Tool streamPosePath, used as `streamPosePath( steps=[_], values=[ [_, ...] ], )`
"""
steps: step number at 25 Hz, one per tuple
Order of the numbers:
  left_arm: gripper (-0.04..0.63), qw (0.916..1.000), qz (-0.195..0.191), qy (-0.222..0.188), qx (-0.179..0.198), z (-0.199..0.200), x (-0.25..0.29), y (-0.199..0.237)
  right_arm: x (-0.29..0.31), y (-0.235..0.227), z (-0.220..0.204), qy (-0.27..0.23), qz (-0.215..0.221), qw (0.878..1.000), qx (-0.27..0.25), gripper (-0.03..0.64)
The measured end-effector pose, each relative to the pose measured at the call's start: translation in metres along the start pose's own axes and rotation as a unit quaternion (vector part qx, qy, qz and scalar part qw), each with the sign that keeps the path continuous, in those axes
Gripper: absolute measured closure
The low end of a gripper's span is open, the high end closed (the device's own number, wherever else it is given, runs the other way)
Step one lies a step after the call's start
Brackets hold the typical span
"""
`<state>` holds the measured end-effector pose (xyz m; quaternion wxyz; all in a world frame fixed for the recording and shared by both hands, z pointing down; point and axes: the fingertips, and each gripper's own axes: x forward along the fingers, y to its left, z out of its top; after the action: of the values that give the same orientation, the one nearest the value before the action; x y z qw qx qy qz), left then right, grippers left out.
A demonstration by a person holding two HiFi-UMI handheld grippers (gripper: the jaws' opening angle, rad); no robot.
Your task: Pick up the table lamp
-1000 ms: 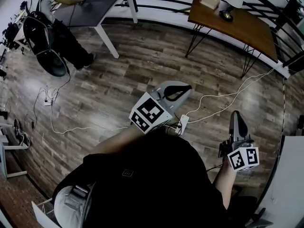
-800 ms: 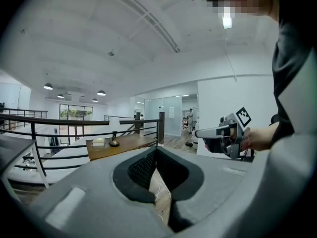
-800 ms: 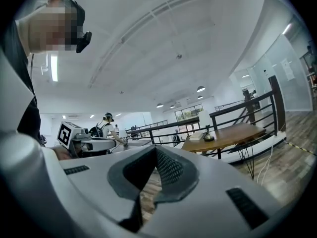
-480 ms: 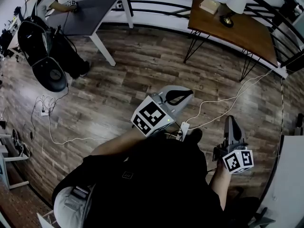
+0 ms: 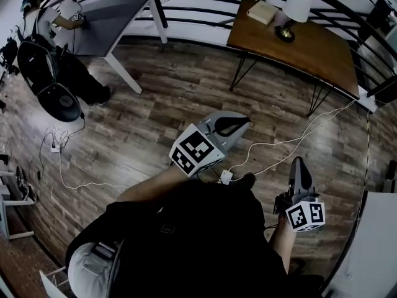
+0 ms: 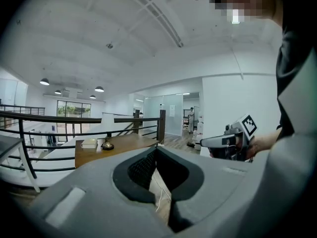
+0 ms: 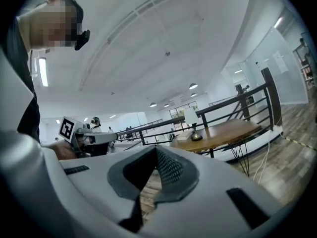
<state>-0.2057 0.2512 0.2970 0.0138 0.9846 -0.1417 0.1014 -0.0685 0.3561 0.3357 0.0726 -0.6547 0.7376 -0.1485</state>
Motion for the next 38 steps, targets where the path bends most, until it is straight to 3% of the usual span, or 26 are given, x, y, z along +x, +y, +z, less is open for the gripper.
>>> streamPosePath(
  steps=[9, 16, 21, 27, 38],
  values=[
    [0.588, 0.9977, 0.060, -0.030, -0.004, 0.055, 0.141, 0.009, 0.031, -0.139, 0.065, 0.033, 0.069, 0.996, -0.055, 0.607],
    [0.588, 0.9938, 0.106, -0.028, -0.019, 0.049, 0.199, 0.046, 0.090, -0.179, 0.066, 0.061, 0.118, 0.990, -0.045, 0.607],
    [0.588, 0.9898, 0.128, -0.046, -0.043, 0.049, 0.232, 0.109, 0.158, -0.198, 0.072, 0.062, 0.132, 0.989, -0.032, 0.606],
    [0.588, 0.9899, 0.120, -0.052, -0.055, 0.064, 0.289, 0.211, 0.265, -0.232, 0.101, 0.067, 0.127, 0.989, -0.031, 0.607],
    [0.588, 0.9978, 0.055, -0.026, -0.026, 0.088, 0.384, 0.360, 0.459, -0.272, 0.147, 0.070, 0.107, 0.991, -0.023, 0.607]
  ],
)
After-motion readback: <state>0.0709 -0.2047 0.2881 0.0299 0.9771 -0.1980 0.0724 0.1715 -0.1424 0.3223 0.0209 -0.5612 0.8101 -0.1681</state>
